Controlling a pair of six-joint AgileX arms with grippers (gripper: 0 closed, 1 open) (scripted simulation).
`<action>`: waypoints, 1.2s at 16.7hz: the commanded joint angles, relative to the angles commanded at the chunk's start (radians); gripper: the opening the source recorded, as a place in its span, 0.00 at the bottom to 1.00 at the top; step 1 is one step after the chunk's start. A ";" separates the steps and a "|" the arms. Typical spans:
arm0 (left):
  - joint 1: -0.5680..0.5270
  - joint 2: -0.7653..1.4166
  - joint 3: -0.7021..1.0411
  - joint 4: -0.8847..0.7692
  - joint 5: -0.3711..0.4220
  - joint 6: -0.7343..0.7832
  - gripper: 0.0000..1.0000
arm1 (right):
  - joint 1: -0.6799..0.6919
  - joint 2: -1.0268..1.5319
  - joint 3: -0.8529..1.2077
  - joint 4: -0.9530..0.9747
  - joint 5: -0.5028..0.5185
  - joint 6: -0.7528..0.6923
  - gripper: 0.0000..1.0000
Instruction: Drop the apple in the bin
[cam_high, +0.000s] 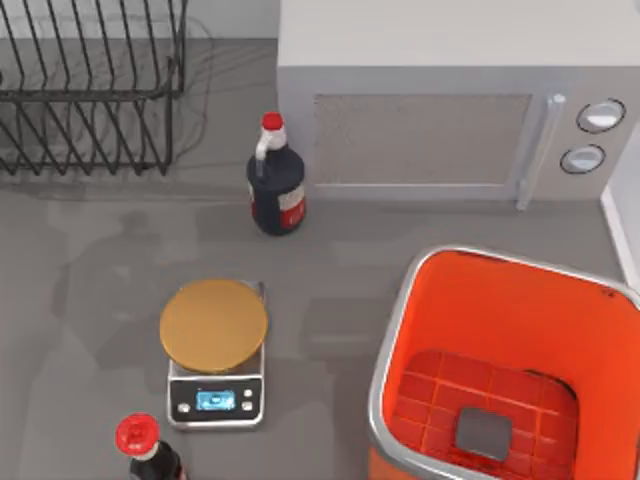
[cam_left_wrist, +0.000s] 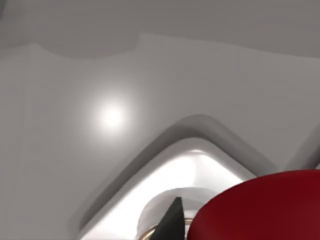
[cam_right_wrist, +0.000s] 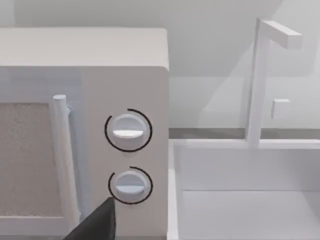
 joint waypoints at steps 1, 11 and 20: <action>0.000 -0.003 0.006 -0.007 0.000 -0.001 0.00 | 0.000 0.000 0.000 0.000 0.000 0.000 1.00; -0.155 0.066 0.112 -0.053 -0.002 0.220 0.00 | 0.000 0.000 0.000 0.000 0.000 0.000 1.00; -0.729 0.269 0.420 -0.208 0.001 1.193 0.00 | 0.000 0.000 0.000 0.000 0.000 0.000 1.00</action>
